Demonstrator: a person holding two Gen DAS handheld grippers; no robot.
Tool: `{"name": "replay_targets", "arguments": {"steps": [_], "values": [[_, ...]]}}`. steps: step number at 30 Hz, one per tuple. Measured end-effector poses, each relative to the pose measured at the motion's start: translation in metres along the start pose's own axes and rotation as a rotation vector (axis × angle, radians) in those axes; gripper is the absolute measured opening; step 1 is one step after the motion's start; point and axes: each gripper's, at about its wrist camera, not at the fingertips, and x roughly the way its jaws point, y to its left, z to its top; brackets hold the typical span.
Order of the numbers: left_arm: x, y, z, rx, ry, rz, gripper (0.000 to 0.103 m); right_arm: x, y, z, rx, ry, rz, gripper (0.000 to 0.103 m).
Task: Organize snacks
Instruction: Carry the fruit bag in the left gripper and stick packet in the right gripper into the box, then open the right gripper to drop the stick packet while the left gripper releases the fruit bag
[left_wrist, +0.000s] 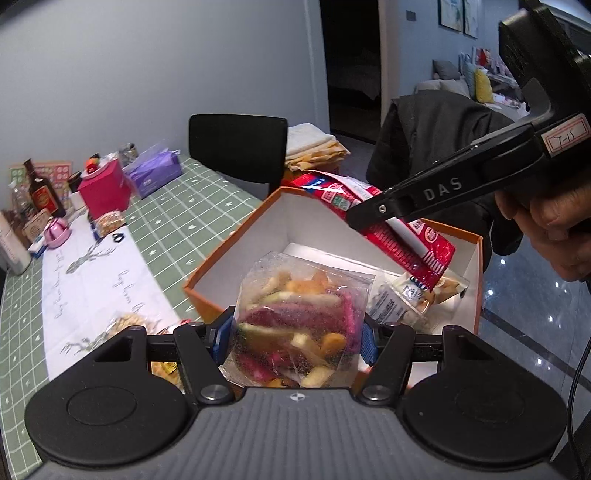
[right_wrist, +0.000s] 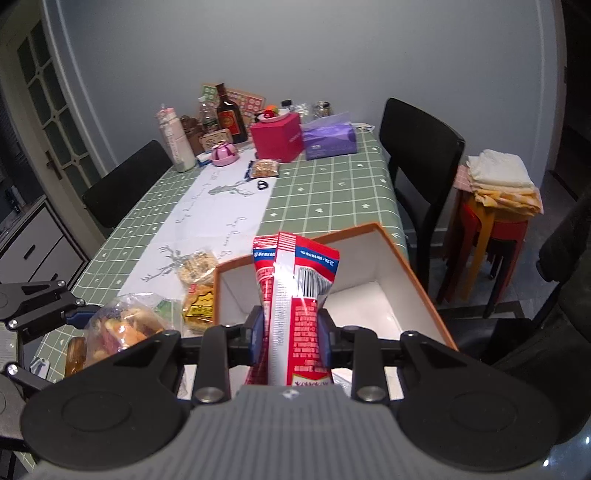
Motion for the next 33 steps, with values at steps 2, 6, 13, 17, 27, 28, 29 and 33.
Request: {"name": "replay_targets", "arguments": {"steps": [2, 6, 13, 17, 27, 28, 29, 33], "values": [[0.009, -0.01, 0.005, 0.027, 0.009, -0.006, 0.073, 0.002, -0.009, -0.001, 0.018, 0.005, -0.007, 0.028], [0.027, -0.029, 0.013, 0.081, 0.026, -0.002, 0.073, 0.005, -0.022, -0.002, 0.037, 0.014, -0.016, 0.028], [0.061, -0.057, 0.014, 0.2, 0.089, -0.004, 0.073, 0.012, -0.034, -0.002, 0.039, 0.037, -0.051, 0.028], [0.076, -0.069, 0.013, 0.264, 0.121, -0.012, 0.073, 0.023, -0.04, -0.004, 0.032, 0.063, -0.071, 0.028], [0.106, -0.072, 0.005, 0.326, 0.207, -0.043, 0.073, 0.048, -0.044, -0.01, 0.006, 0.118, -0.083, 0.028], [0.108, -0.071, 0.005, 0.324, 0.213, -0.044, 0.073, 0.05, -0.044, -0.01, 0.006, 0.122, -0.084, 0.028], [0.11, -0.07, 0.005, 0.323, 0.218, -0.044, 0.073, 0.053, -0.045, -0.011, 0.008, 0.124, -0.085, 0.028], [0.12, -0.064, 0.006, 0.298, 0.234, -0.039, 0.073, 0.062, -0.051, -0.012, 0.045, 0.124, -0.078, 0.028]]}}
